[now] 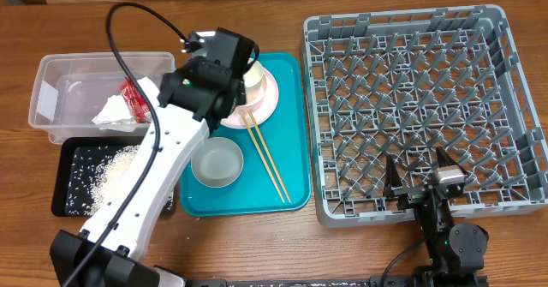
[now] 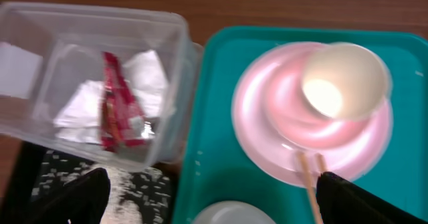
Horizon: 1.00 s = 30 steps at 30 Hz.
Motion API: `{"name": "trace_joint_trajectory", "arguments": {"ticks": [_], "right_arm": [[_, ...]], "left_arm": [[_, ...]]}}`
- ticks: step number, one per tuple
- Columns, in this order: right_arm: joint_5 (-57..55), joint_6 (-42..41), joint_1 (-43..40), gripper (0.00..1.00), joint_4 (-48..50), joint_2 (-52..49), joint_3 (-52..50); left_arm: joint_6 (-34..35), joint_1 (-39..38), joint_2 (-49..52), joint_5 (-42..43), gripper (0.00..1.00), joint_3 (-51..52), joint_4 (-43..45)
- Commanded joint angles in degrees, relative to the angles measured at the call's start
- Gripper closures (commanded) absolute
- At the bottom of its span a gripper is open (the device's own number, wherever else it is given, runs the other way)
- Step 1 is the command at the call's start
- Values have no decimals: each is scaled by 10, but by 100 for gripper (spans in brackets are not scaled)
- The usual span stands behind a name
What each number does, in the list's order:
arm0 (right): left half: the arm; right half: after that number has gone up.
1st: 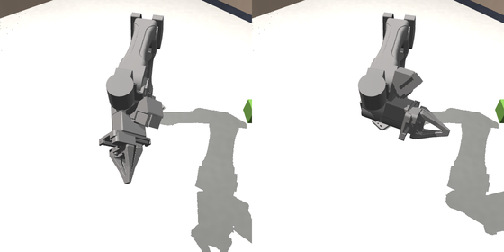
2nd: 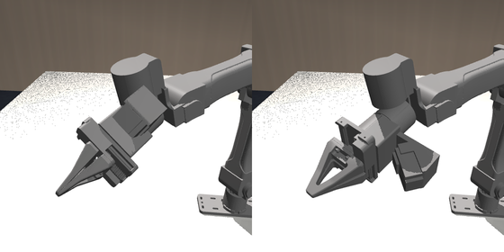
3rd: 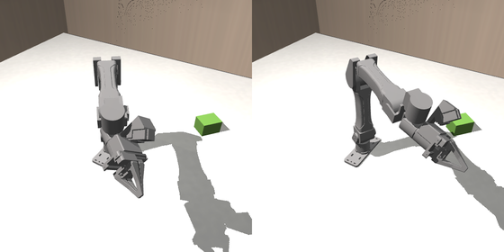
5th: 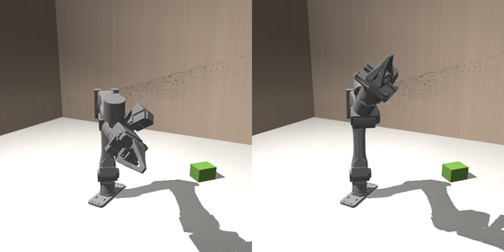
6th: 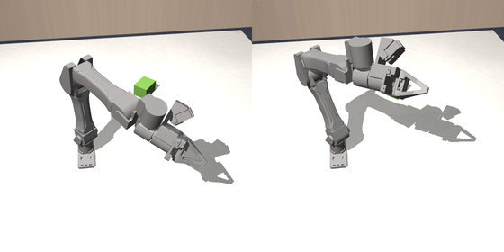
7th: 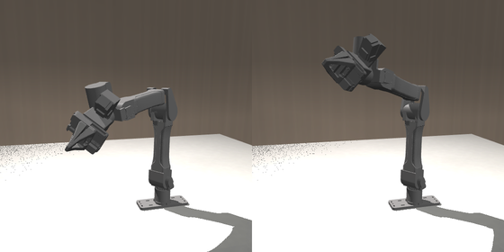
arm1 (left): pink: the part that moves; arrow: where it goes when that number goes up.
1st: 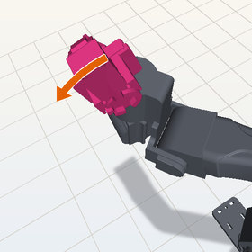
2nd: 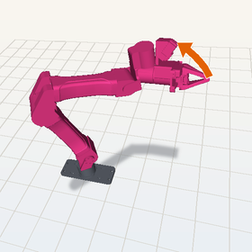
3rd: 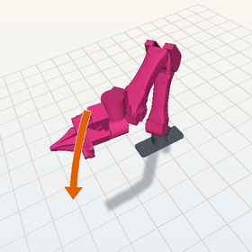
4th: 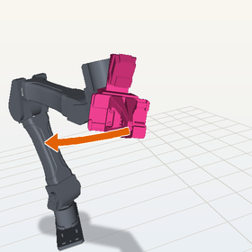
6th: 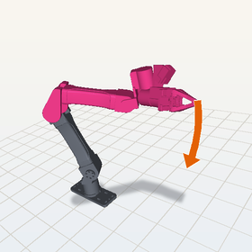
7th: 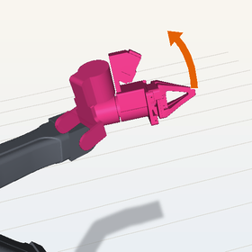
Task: Sort waste into correct bins and load items into the dishwasher
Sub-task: 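Release the bowl and raise the left gripper above the bin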
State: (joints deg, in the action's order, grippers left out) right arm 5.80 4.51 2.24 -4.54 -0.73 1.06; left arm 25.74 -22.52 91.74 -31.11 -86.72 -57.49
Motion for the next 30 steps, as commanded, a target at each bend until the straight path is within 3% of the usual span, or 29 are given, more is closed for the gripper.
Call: {"name": "trace_joint_trajectory", "arguments": {"ticks": [1, 17, 23, 30], "right_arm": [[3, 2, -2, 0, 3, 6, -6], [-1, 2, -2, 0, 3, 6, -6], [84, -2, -1, 0, 10, 6, -6], [98, -2, 0, 0, 10, 6, -6]], "left_arm": [[-5, 21, 0, -81, 0, -13, -7], [-4, 34, 0, -78, 0, -12, -14], [-4, 34, 0, -78, 0, -12, -14], [-5, 34, 0, -78, 0, -12, -14]]}}
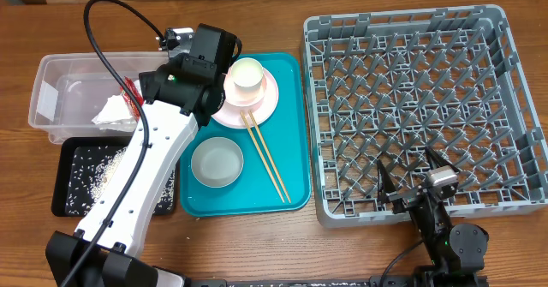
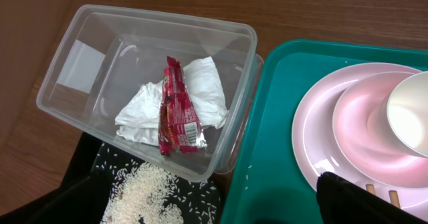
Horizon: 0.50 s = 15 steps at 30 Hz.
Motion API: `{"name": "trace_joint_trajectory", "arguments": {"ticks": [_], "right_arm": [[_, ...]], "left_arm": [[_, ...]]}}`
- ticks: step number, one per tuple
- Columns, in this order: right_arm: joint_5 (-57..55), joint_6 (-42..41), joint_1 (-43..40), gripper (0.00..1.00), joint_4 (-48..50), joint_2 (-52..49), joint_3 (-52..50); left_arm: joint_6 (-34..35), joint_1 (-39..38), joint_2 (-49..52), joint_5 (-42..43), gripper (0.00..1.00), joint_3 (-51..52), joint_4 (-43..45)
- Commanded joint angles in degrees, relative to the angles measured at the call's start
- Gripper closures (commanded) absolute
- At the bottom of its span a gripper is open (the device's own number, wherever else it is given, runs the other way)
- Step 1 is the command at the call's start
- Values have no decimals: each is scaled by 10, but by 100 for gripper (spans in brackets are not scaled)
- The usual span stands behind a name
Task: Sort waste into correct bins and load items into the dishwasher
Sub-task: 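Release the bowl and raise the left gripper above the bin, then reach the right gripper to the wooden chopsticks on the teal tray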
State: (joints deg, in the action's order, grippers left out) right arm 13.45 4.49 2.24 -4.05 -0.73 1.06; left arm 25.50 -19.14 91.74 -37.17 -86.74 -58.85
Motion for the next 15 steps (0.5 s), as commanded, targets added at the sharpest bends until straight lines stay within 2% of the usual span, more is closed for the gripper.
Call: {"name": "trace_joint_trajectory", "arguments": {"ticks": [1, 7, 12, 15], "right_arm": [[39, -2, 0, 0, 7, 6, -6], [168, -73, -1, 0, 12, 6, -6], [189, -83, -1, 0, 11, 6, -3], [188, -132, -1, 0, 12, 6, 21]], "left_arm": [[-2, 0, 0, -17, 0, -12, -1], [-2, 0, 0, -17, 0, -12, -1], [-2, 0, 0, -17, 0, -12, -1], [-2, 0, 0, -17, 0, -12, -1]]}}
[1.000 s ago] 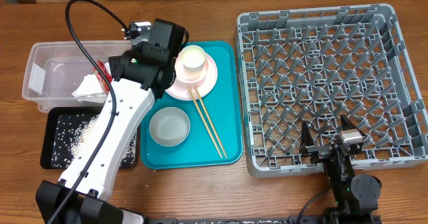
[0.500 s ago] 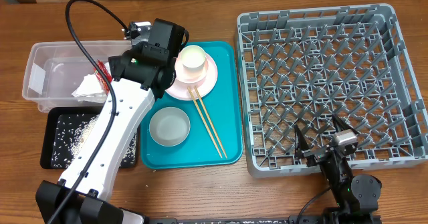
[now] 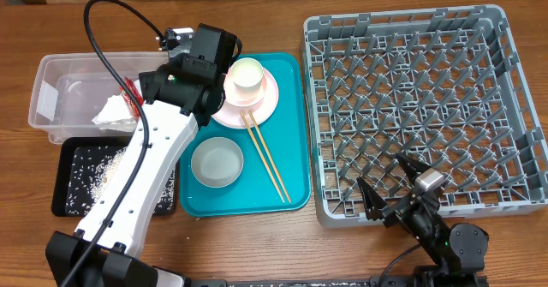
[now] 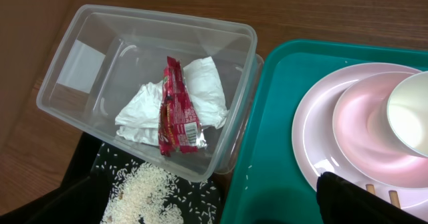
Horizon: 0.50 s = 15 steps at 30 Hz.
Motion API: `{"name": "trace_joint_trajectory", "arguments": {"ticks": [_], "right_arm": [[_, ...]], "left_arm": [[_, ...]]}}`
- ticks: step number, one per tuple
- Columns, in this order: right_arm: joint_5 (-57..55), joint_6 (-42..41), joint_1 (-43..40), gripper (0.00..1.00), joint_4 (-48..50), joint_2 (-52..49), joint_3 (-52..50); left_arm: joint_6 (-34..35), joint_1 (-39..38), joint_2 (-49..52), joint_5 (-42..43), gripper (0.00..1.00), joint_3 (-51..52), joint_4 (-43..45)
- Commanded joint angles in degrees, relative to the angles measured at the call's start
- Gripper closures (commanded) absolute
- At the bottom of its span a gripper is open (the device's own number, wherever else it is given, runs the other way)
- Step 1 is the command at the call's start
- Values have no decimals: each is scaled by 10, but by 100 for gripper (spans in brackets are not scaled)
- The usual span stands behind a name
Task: Sort waste into correct bins and load items into the dishwasher
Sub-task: 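Reach the right gripper to the wooden chopsticks on the teal tray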
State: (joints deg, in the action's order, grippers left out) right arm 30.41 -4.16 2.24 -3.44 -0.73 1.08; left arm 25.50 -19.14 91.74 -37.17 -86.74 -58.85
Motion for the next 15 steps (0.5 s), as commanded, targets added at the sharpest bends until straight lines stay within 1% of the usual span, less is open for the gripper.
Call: {"name": "trace_joint_trajectory", "arguments": {"ticks": [1, 5, 8, 11, 15], "right_arm": [[16, -58, -1, 0, 6, 6, 37], [-31, -94, -1, 0, -8, 0, 112], [-56, -94, -1, 0, -36, -33, 178], [-53, -100, -1, 0, -72, -107, 258], [-33, -171, 0, 0, -161, -248, 402]], "left_arm": [[-2, 0, 0, -17, 0, -12, -1], [-2, 0, 0, -17, 0, -12, -1], [-2, 0, 0, -17, 0, -12, 0], [-2, 0, 0, -17, 0, -12, -1], [-2, 0, 0, -17, 0, -12, 0]]}}
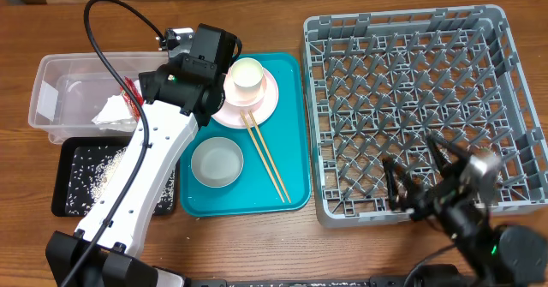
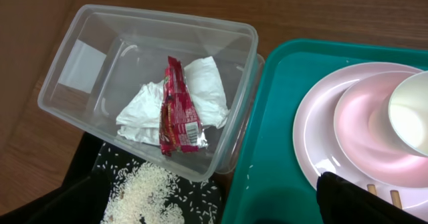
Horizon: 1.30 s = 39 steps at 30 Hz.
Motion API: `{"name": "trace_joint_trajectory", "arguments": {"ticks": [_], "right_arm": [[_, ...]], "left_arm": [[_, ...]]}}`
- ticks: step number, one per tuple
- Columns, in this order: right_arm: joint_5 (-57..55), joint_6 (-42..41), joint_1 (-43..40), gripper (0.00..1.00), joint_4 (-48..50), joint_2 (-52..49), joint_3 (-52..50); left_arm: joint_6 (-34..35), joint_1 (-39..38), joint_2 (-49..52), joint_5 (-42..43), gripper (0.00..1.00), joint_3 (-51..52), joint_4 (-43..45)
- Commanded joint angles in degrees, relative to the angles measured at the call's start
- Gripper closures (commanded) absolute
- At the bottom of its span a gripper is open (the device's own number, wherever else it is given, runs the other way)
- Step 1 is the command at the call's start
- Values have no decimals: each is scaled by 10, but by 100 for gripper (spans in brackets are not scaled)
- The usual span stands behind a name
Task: Sort waste into correct bins and load items into the dishwasher
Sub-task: 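Reach the right gripper to the wooden chopsticks on the teal tray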
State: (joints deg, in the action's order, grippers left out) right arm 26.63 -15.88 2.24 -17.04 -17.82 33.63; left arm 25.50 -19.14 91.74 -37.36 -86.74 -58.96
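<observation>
The clear bin [image 2: 144, 83] holds a red wrapper [image 2: 177, 110] on a crumpled white tissue [image 2: 200, 90]. To its right the teal tray [image 1: 291, 141] carries a pink plate [image 2: 348, 137] with a pale cup [image 1: 246, 74], two chopsticks [image 1: 265, 154] and a grey bowl [image 1: 217, 162]. My left gripper [image 2: 215, 200] hangs open and empty above the border between bin and tray. My right gripper [image 1: 415, 177] is open over the front of the grey dish rack [image 1: 411, 90], which holds nothing.
A black tray [image 1: 73, 180] with spilled rice [image 2: 144, 194] lies in front of the clear bin. The white left arm [image 1: 145, 176] crosses over it and the teal tray's left edge. Brown table shows around everything.
My right gripper has gone from the rack's front edge to a spot farther right and over the rack's front rows. The left arm and all objects are unchanged.
First my left gripper was open over the pink plate's left side and the bin, with my right gripper still at the rack's front. A second later the left one stood farther left over the bin's edge and stayed. The right gripper then shifted twice.
</observation>
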Motion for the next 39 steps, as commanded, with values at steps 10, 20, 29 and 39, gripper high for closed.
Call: {"name": "trace_joint_trajectory", "arguments": {"ticks": [10, 20, 29, 39], "right_arm": [[255, -86, 32, 0, -68, -398, 314], [202, -107, 213, 1, -49, -600, 316], [160, -107, 290, 15, -32, -710, 316], [-67, -107, 341, 65, -42, -772, 306]], "left_arm": [[-2, 0, 0, -16, 0, -12, 0], [-2, 0, 0, -16, 0, -12, 0], [-2, 0, 0, -16, 0, -12, 0], [-2, 0, 0, -16, 0, -12, 0]]}}
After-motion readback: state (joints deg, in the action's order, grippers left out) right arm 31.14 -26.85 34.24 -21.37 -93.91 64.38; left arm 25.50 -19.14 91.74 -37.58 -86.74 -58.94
